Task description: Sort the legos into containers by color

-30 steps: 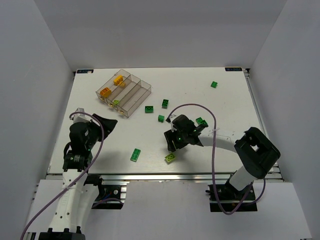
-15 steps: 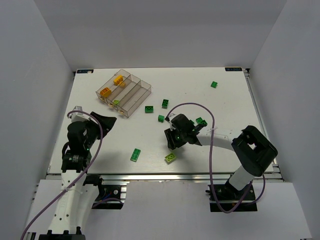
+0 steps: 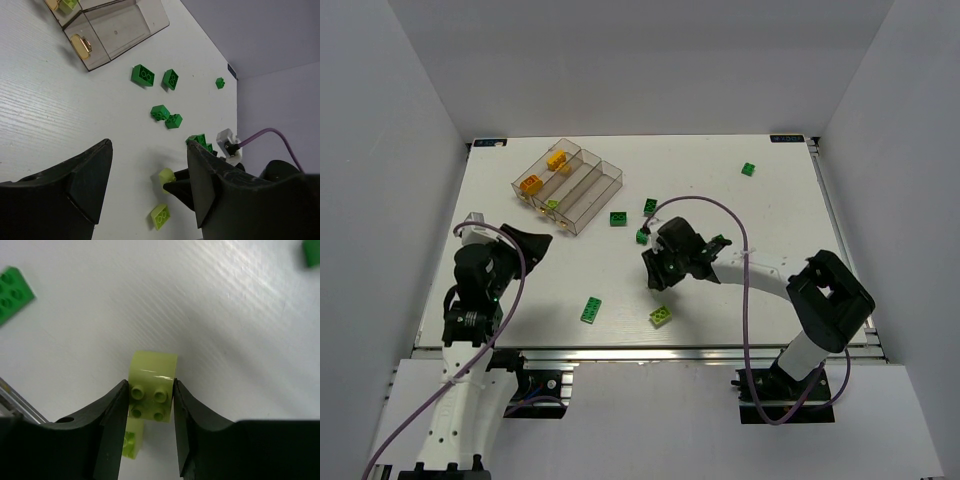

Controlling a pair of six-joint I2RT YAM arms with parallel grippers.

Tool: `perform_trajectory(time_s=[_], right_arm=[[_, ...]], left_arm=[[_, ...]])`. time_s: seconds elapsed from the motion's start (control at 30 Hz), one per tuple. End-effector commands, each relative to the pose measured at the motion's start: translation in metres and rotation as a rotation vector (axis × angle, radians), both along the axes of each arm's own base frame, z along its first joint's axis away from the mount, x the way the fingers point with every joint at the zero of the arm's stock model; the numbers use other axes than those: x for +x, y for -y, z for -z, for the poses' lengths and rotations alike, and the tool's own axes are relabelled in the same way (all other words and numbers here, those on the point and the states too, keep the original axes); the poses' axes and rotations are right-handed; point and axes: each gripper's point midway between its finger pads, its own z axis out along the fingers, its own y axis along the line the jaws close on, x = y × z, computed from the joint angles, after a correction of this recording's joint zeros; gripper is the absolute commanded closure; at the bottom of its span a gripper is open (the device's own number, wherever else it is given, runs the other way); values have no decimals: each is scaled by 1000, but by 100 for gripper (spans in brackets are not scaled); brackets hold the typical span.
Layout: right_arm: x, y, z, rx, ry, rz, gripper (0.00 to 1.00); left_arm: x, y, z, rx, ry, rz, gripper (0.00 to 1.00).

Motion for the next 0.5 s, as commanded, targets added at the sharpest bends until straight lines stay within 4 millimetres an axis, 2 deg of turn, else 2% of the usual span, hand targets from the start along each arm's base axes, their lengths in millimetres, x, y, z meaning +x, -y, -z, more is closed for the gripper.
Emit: perform_trajectory(time_s=[0.0,0.13,0.17,0.27,0.3,0.33,0.37,0.4,0.43,0.47], right_arm=[[22,-43,-59,148,155,-160,100],[30,-65,-90,221,269,-306,100],[30,-77,-104,271,293,-358,100],[29,-97,-121,334,354,-505,100],[34,-106,-136,362,401,-538,100],[38,-113,-142,378,429,-561,100],[43,-120,-139,383,452,-593,100],[55,-133,-159,419,522,-601,100],[61,-140,-163,424,539,-606,100],[69,-149,-152,415,530,-610,100]], left_arm=[[-1,-6,-23,30,79,-22,29],[-3,-9,-31,51,106,-36,29],[-3,-10,-32,59,109,-39,29],[-4,-15,-36,94,111,-51,29],[-5,-16,-39,104,117,-55,29],[-5,-17,-39,109,115,-60,29],[-6,-18,-39,111,116,-63,29],[-7,-18,-39,114,121,-64,29],[-8,-18,-38,114,120,-62,29],[-9,-18,-39,115,123,-62,29]])
